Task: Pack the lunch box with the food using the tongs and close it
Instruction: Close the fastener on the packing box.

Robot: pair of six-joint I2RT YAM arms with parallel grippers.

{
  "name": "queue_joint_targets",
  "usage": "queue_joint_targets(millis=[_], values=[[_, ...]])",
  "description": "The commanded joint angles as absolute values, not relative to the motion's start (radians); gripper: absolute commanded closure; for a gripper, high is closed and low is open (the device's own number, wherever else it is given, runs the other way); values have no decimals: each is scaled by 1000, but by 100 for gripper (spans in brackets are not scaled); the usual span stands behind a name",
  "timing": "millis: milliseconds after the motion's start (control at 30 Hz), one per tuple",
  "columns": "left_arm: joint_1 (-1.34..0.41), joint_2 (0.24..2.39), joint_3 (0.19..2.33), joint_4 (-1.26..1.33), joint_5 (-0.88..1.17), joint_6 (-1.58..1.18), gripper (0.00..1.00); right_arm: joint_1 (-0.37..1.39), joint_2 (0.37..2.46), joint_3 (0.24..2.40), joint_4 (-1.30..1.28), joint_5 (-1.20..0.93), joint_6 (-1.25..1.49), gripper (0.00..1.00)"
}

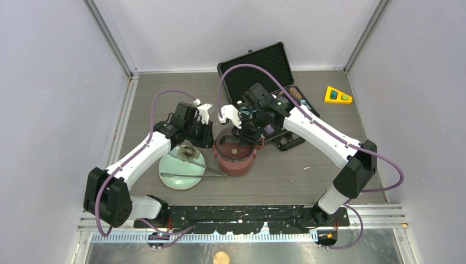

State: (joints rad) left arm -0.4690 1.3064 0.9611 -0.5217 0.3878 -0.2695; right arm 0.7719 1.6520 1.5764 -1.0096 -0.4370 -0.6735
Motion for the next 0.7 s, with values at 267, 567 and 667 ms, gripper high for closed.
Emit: queue_joint_targets(millis=[267,567,667], values=[[-588,1247,1006,-549,546,-583,82,813,1811,1458,-1085,-358,-613,100],[-646,1305,1049,-506,548,-618,83,831,1814,1456,-1075,-363,-611,99],[-641,1291,1042,-514,544,-602,79,831,1811,1450,-1076,-364,-620,99]])
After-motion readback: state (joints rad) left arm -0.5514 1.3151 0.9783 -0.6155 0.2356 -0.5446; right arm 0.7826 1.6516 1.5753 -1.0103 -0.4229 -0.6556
